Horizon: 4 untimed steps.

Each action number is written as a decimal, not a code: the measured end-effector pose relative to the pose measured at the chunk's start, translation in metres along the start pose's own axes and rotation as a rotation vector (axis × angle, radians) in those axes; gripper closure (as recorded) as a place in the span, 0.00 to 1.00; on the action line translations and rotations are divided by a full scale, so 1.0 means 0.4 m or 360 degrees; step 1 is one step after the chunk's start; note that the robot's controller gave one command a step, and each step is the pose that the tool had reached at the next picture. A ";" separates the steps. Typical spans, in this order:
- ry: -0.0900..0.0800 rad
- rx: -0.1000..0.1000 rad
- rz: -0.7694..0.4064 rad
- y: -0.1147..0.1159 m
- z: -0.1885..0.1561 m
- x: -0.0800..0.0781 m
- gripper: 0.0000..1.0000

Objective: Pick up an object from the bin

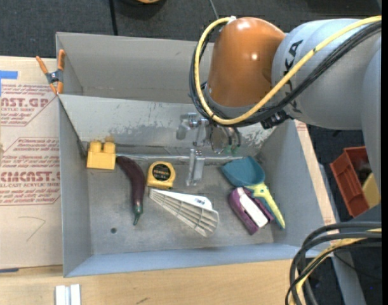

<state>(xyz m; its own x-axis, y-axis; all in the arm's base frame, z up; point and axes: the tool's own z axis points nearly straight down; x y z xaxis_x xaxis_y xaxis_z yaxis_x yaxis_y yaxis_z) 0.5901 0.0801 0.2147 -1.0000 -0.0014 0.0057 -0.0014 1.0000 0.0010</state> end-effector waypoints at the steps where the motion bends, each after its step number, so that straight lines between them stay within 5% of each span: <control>1: -0.0013 -0.0001 0.0001 -0.001 -0.012 -0.004 0.00; 2: -0.0022 -0.0003 -0.0009 0.006 0.096 -0.009 0.00; 3: -0.0016 -0.0002 -0.0026 0.076 0.274 0.090 0.00; 4: -0.0017 -0.0005 -0.0225 0.070 0.342 0.093 0.00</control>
Offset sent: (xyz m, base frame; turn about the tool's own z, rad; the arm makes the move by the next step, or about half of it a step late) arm 0.0012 0.0059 -0.1017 -0.0156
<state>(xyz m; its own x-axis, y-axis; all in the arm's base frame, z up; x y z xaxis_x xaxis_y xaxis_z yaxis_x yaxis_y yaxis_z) 0.5519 0.1081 0.0784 -0.9898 -0.1424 -0.0055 -0.1424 0.9898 0.0042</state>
